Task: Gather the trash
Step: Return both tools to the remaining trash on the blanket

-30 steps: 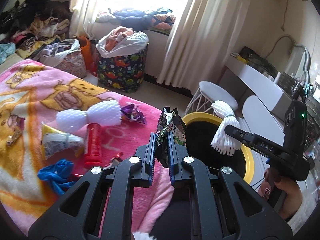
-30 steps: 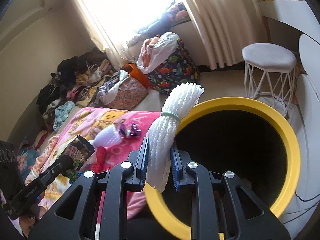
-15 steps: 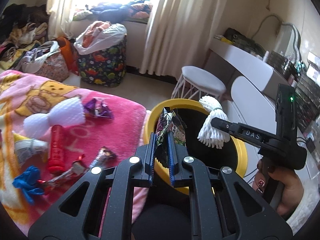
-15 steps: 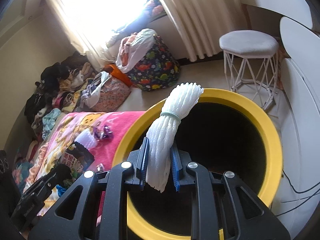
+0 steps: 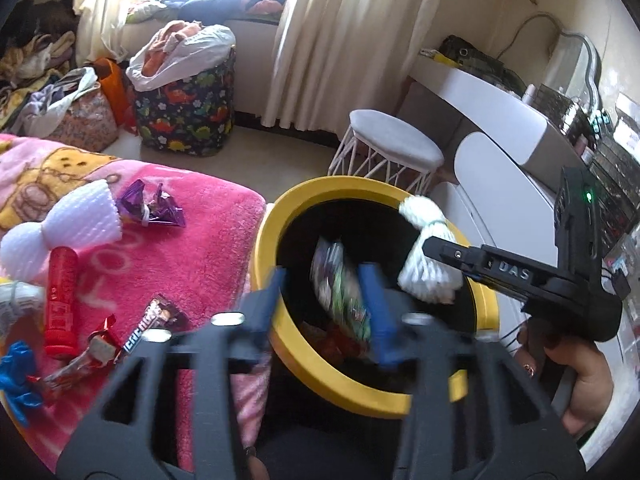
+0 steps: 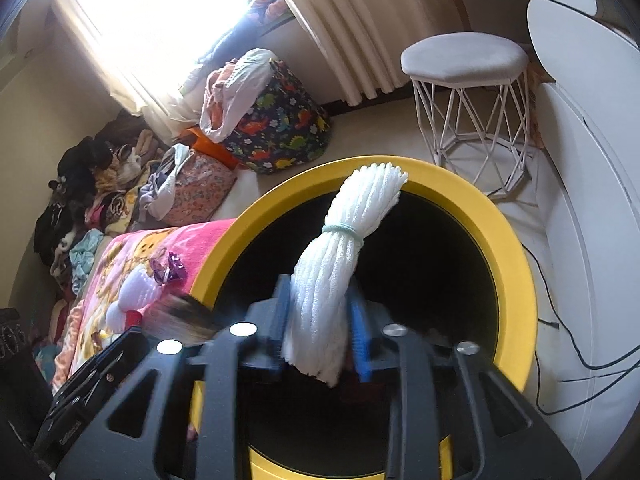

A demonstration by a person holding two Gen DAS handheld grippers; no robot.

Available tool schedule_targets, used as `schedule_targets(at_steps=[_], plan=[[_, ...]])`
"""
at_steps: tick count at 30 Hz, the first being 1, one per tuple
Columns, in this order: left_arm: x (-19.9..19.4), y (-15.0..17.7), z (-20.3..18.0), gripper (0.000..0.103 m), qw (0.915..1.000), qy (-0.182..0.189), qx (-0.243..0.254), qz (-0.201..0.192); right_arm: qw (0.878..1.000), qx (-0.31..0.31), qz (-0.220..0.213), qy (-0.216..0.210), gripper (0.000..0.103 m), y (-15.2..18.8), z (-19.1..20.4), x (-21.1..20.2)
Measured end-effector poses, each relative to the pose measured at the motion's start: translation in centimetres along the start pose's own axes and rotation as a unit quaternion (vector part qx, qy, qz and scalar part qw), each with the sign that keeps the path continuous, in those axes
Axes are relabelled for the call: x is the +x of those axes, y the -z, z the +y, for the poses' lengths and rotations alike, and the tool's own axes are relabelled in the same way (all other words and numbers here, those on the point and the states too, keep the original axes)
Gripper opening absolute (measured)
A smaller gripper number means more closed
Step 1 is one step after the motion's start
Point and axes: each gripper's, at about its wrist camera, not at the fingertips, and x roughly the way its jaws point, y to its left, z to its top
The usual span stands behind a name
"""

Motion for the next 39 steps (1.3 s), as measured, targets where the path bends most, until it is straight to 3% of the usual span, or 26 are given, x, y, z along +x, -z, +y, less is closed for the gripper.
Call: schedule_targets(at_steps=[1,3,5,9,16,26,39], plan=[[-0.3,0.0,0.4,0.059,1.0,0.001,-0.007,-0.006,1.0,-0.002,-0.002,0.004,0.049,0.0,0.1,-0.1],[-0.7,0.0,1.0,0.077,0.9998,-0.002,-0.017,-0.013,1.0,-0.008,-0.008,0.01,0.051,0.0,0.4,-0.2],[-1.3,0.1,1.7,0.087,0.9993,-0.015,-0.029,-0.021,1.0,-0.007,-0.013,0.005,0.056,0.1,0.8,-0.3],[-2.5,0.1,3.2,0.092,0.9976,-0.038,-0.047,-0.034,0.999,-0.022,-0.027,-0.01,0.058,0.4,2.3,-0.7],[-4.8,0.3,6.1,0.092,0.993,-0.082,-0.06,-0.059,0.997,-0.065,-0.034,-0.039,0.061,1.3,6.2,-0.9],[-7.6,0.8,10.7,0.092,0.9831,-0.131,-0.099,-0.081,0.988,-0.137,0.004,-0.077,0.061,4.0,12.8,0.6],[-10.6,1.8,16.0,0.092,0.9693,-0.164,-0.153,-0.101,0.976,-0.196,0.043,-0.08,0.061,7.6,18.5,2.3]])
